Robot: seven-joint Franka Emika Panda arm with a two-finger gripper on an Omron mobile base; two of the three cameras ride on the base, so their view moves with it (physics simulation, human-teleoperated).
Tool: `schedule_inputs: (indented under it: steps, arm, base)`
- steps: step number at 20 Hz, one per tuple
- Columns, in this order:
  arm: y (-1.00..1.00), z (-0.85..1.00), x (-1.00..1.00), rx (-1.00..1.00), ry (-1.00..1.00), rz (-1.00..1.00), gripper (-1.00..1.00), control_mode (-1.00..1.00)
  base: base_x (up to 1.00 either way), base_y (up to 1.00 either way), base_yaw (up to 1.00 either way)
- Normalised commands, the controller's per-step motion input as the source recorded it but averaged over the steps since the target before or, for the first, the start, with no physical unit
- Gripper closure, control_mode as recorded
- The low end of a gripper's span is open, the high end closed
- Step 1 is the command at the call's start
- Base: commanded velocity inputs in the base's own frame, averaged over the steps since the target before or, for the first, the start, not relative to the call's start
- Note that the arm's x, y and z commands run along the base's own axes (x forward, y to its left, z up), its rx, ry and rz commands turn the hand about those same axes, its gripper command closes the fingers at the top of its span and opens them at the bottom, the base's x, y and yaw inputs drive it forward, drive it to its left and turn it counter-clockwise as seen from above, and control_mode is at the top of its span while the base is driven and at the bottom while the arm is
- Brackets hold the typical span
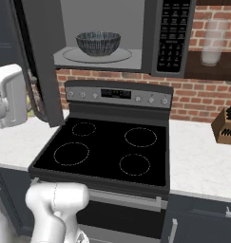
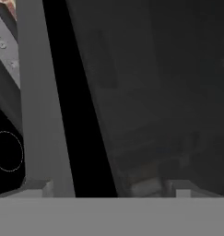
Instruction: Open the microwave, place the bowl with waffle inside the microwave, then close the microwave door and turn it on.
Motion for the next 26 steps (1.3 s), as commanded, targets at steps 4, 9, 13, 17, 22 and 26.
schedule_inputs:
  steps: [4,9,13,17,22,26]
  arm:
    - [-0.44,0.25,0.21,0.07,0.05,0.28,-1.00,-1.00]
    - [-0.20,0.04,0.42,0.03,0.13,0.27,-1.00,-1.00]
    - [0.00,0.00,0.66,0.03,0.14,0.21,-1.00,-1.00]
    - [0.00,0.02,0.63,0.05,0.12,0.15,-1.00,-1.00]
    - [0.00,0.00,0.68,0.06,0.08,0.14,-1.00,-1.00]
    - [0.00,0.00,0.71,0.06,0.06,0.13,-1.00,-1.00]
  base:
    - [0.00,0.00,0.00]
    - [0.00,0.00,0.00]
    - [0.00,0.00,0.00]
    - [0.00,0.00,0.00]
    - [0.00,0.00,0.00]
    - [0.00,0.00,0.00]
